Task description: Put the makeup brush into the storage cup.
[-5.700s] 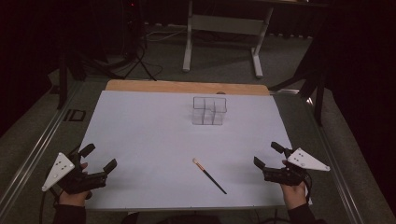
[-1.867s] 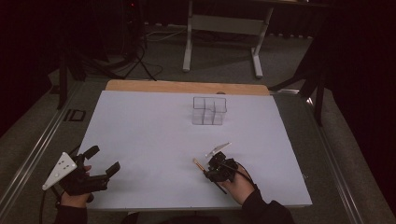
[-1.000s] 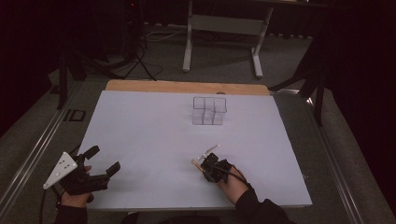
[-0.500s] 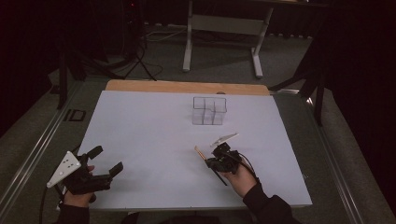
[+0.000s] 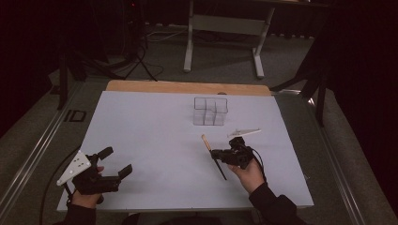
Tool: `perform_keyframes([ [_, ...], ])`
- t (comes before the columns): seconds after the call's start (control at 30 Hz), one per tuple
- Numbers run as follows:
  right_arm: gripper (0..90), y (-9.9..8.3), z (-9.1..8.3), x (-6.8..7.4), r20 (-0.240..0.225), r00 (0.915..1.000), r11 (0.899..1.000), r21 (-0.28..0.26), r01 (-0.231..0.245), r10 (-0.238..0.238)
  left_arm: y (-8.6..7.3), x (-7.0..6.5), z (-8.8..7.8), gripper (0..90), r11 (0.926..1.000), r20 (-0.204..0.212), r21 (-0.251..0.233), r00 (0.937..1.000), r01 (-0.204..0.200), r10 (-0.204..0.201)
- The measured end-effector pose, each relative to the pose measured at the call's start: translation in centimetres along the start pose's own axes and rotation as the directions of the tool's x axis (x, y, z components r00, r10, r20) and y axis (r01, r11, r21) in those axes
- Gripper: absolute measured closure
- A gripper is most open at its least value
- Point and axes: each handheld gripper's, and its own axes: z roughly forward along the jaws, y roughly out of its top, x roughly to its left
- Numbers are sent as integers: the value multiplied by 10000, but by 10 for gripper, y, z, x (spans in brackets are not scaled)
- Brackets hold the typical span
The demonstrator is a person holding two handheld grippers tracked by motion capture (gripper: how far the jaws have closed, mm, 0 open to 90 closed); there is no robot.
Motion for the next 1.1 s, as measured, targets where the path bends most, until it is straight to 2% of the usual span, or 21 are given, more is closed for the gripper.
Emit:
perform_keyframes([
  [0.1,831,4,-9,4,2,9986,9963,-685,524,-525,2,-4,5,0,10000,228,-6,9997,75,-74],
  [0.13,831,5,-13,5,-129,9971,9925,-981,736,-752,4,-6,7,0,9999,324,-33,9994,122,-121],
  [0.17,831,6,-15,8,93,9949,9888,-1102,1009,-1005,5,-7,9,0,9999,434,-28,9990,132,-131],
  [0.2,831,7,-17,9,55,9928,9841,-1316,1190,-1193,6,-9,12,0,9999,513,6,9986,110,-110],
  [0.27,831,9,-21,9,-75,9904,9769,-1659,1349,-1381,8,-12,18,0,10000,707,48,9975,76,-79],
  [0.37,831,10,-23,6,-416,9920,9730,-2037,1087,-1195,10,-17,28,0,9999,1015,116,9948,92,-104],
  [0.4,831,9,-24,6,-619,9905,9669,-2325,1053,-1228,10,-18,31,0,9999,1106,132,9938,104,-118],
  [0.5,831,8,-26,7,-807,9863,9517,-2842,1159,-1442,13,-24,42,0,9998,1442,148,9895,106,-127],
  [0.63,831,7,-27,7,-950,9847,9389,-3269,1075,-1458,15,-31,55,0,9997,1889,132,9818,196,-217],
  [0.67,831,7,-27,7,-1095,9834,9348,-3411,995,-1446,15,-31,55,0,9997,1889,132,9818,196,-217],
  [0.7,831,7,-27,7,-1095,9834,9348,-3411,995,-1446,16,-34,60,0,9996,2072,92,9779,284,-297],
  [0.73,831,7,-29,7,-1140,9830,9280,-3606,942,-1441,16,-37,66,0,9994,2241,79,9739,335,-345],
  [0.8,831,8,-29,7,-1186,9821,9248,-3689,932,-1463,17,-38,68,0,9993,2322,93,9720,359,-371],
  [0.83,831,8,-30,7,-1148,9827,9238,-3713,934,-1454,17,-40,73,0,9992,2474,94,9681,400,-411],
  [0.87,831,9,-32,8,-1148,9815,9166,-3877,978,-1533,18,-43,78,0,9989,2652,116,9630,457,-471],
  [0.9,831,10,-33,8,-1073,9817,9144,-3914,1036,-1572,18,-43,78,0,9989,2652,116,9630,457,-471],
  [0.93,831,10,-33,8,-1073,9817,9144,-3914,1036,-1572,18,-45,81,0,9987,2780,102,9593,492,-501],
  [1.0,831,11,-35,9,-1167,9802,9067,-4101,991,-1599,19,-48,87,0,9986,2973,158,9533,501,-525],
  [1.03,831,13,-36,10,-1197,9780,8992,-4246,1051,-1709,20,-49,89,0,9985,3067,153,9503,518,-540],
  [1.07,831,13,-37,11,-1162,9775,8932,-4362,1091,-1762,22,-52,95,0,9984,3241,182,9443,539,-569],
  [1.1,831,13,-37,11,-1162,9775,8932,-4362,1091,-1762,22,-52,95,0,9984,3241,182,9443,539,-569],
])
